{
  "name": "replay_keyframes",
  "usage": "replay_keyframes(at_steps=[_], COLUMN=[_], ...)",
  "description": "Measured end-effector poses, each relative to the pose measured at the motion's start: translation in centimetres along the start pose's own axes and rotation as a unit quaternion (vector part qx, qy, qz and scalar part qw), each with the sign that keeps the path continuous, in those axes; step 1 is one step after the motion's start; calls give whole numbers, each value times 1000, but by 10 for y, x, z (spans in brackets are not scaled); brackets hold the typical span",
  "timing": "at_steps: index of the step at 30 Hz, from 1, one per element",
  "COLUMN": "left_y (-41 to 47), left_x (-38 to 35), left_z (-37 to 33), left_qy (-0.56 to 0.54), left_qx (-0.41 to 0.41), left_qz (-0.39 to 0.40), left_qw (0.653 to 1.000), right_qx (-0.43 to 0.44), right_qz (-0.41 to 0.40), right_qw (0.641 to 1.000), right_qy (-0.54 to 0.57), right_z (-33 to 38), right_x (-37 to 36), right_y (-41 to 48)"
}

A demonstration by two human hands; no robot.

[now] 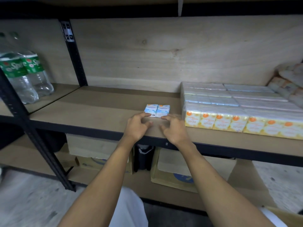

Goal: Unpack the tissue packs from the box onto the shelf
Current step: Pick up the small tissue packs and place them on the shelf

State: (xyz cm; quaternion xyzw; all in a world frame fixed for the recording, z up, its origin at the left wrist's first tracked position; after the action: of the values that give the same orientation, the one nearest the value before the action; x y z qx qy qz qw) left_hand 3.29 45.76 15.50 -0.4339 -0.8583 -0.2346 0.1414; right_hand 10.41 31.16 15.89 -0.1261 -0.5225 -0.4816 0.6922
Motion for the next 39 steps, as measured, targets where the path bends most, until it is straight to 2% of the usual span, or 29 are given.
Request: replay_keyframes(at_steps=[15, 23, 26, 32, 36, 39], left_y=[-124, -186, -207, -244, -264, -276], left_x=[-26, -83, -110, -162, -200, -223], left_z=[-20, 34, 68, 147, 198, 226], left_qy=[15, 52, 50, 69, 89, 93], left_qx=[-88, -34, 9, 94, 137, 141], left_qz=[13, 97, 139, 204, 265, 297], left_qw=[996, 993, 989, 972, 950, 940], right_qx=[50, 5, -31, -136, -173, -197], right_qz=[-29, 25, 78, 172, 226, 249], right_qw=[997, 997, 995, 975, 958, 948], right_qy=[-59, -68, -53, -28, -25, -26], right_z=[-2, -50, -77, -144, -178, -198], right_x=[11, -38, -69, -135, -183, -216], right_y=[-127, -189, -212, -261, -290, -307])
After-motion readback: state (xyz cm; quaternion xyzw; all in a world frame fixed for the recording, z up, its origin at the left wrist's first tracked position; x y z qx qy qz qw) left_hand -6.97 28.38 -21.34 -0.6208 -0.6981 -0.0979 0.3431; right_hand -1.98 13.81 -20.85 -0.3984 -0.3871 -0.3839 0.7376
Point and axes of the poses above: each hand's wrist, its own y-axis towards the middle knuckle, its own x-axis out of the back of the hand, z = x × y, the point moved 9 cm from there along y, towards the middle knuckle, and after that the axes turned 12 degrees about -y, right-handed, at the moved point
